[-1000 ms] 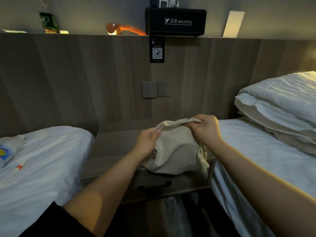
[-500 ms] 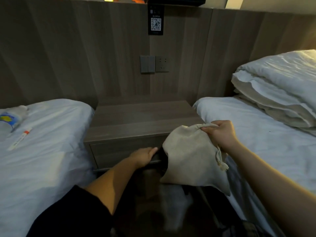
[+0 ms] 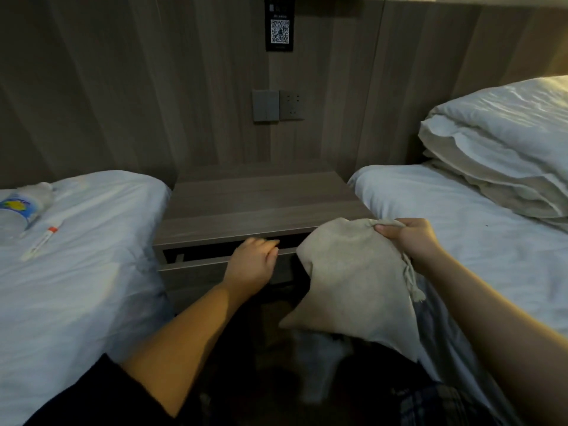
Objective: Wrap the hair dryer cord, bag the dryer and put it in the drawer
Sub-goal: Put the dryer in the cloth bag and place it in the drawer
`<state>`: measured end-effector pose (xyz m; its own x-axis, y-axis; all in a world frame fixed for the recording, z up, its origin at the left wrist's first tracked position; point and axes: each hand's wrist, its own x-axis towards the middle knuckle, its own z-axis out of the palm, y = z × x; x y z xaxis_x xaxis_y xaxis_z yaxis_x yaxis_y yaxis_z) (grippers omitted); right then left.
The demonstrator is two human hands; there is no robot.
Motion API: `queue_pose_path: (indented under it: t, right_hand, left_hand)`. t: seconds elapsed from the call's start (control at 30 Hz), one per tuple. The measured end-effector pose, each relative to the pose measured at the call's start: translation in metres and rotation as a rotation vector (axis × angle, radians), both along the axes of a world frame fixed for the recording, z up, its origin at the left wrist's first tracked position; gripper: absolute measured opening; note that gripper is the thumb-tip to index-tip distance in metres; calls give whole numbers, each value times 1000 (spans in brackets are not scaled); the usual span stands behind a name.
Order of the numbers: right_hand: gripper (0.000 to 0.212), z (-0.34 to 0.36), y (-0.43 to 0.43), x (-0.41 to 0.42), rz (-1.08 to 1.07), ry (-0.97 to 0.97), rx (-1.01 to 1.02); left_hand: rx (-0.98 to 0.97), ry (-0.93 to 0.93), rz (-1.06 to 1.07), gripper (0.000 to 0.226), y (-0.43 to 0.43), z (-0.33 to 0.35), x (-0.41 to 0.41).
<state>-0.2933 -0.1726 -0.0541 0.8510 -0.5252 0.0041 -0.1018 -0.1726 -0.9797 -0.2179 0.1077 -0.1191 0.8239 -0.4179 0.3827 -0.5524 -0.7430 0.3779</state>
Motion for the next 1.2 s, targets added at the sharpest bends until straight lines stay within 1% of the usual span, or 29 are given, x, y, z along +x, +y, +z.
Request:
queue_pose_path:
  t: [0.07,0.1,0.2,0.3,0.37,0.4,0.47,0.5,0.53,0.6,0.67,0.77,0.87,0.93,1.03,1.07,1.13,1.2]
  right_hand:
    - [10,3,3,-2,9,-4,115]
    - [10,4,3,-1,6,-12,190]
    - [18,5,2,6,-15,16,430]
    - [24,3,4,20,62,82,582]
    - [23,0,9,28,106,129,602]
    - [22,-3,11,32,113,154,588]
    - [20,-10,17,38,102,222,556]
    - [19,-13,20,39,77,265,536]
    - [17,-16,23,39,43,304,523]
    - [16,-20,30,36,-1,365,529]
    - [26,-24,34,32,-8,400,532]
    - [32,-26,37,27,-38,387,555]
    - [33,-30,34,27,-91,428,545]
    - [34,-36,31,29,-123,435,572]
    - [33,-43,32,32,-160,422,600]
    - [35,-43,34,32,-161,416,599]
    - [39,-45,38,34,-186,406,666]
    - [35,-46,42,36,-217,401,698]
  left_hand:
    - [-36,355,145,45,1,10,6]
    - [-60,452,168,51,3,16,10]
    - [-186,633,73,69,11,32,15]
    - [-410,969,-2,75,20,32,11]
    - [-464,1178,-30,78,24,31,10]
    - [-542,1300,-82,77,26,30,12]
    - [-827,1519,-184,72,27,30,16]
    - [-947,1570,-212,70,28,30,16]
    - [-1014,1591,-220,68,27,30,16]
    - [-1055,1611,-184,67,23,29,15]
    - [-1100,1651,-103,70,22,27,12]
    - [-1238,1696,7,81,23,22,9]
    - [-1299,1676,102,92,19,16,6]
    - [-1291,1634,176,90,17,13,5]
    - [-1220,1625,246,79,10,13,1]
    - [-1195,1625,248,74,7,13,-1]
    - [-1123,1627,226,63,-2,12,-4]
    - [-1035,1616,215,56,-13,10,-5]
